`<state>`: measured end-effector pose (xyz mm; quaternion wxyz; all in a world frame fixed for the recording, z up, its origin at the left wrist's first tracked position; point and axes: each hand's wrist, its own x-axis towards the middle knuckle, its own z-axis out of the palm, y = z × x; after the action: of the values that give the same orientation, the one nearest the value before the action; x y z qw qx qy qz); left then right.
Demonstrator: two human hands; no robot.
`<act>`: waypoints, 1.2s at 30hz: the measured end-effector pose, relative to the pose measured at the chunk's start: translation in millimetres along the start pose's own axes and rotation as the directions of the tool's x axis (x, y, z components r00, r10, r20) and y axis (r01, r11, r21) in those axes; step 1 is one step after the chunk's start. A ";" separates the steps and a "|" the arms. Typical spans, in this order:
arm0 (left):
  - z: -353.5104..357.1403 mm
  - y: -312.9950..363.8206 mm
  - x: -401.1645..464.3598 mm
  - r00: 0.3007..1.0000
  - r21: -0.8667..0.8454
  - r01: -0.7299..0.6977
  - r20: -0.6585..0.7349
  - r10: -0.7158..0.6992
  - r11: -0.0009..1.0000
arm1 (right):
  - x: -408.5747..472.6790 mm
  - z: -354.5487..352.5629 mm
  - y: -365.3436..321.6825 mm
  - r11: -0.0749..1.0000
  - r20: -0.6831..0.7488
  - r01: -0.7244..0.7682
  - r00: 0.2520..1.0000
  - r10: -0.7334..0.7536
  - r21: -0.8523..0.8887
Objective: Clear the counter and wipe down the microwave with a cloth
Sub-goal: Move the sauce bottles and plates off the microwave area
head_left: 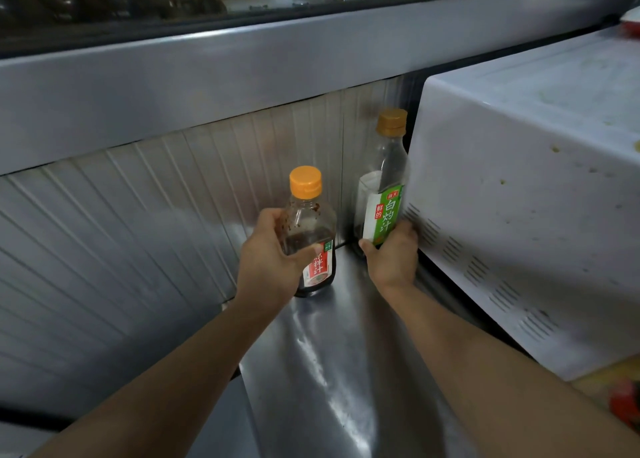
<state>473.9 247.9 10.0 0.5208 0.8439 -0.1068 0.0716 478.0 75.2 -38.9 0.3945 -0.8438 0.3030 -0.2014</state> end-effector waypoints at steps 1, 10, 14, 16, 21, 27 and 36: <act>1.3 -0.7 1.4 1.000 0.002 -0.001 0.000 0.001 1.000 | 1.2 -0.1 -1.0 1.000 0.001 -0.003 1.000 0.003 -0.004; 20.7 3.0 8.6 0.998 -0.015 0.056 -0.024 -0.057 0.998 | -13.9 -17.7 2.5 1.000 0.062 -0.023 0.998 0.023 0.003; 32.3 8.7 12.9 0.996 -0.043 0.092 -0.016 -0.092 0.995 | -34.3 -34.6 11.0 1.000 0.103 -0.019 0.994 0.021 -0.023; 37.8 11.0 14.6 0.995 -0.037 0.098 -0.012 -0.099 0.994 | -42.9 -40.4 14.8 0.999 0.136 -0.030 0.990 0.033 -0.025; 47.6 12.7 13.6 0.996 -0.016 0.077 -0.046 -0.078 0.997 | -51.6 -44.8 21.2 0.999 0.204 -0.042 0.978 0.047 -0.026; 51.2 3.1 0.2 0.988 0.097 0.132 -0.097 -0.123 0.986 | -58.8 -50.4 22.3 0.996 0.249 -0.032 0.967 0.051 -0.080; 66.0 -3.8 2.8 0.974 0.396 0.214 -0.024 -0.223 0.893 | -65.9 -58.4 32.0 0.900 0.322 0.233 0.940 -0.111 -0.368</act>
<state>478.2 190.2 -22.1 0.3427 0.9391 -0.0002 0.0233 384.5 71.5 -35.3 0.2341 -0.9506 0.1994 -0.0419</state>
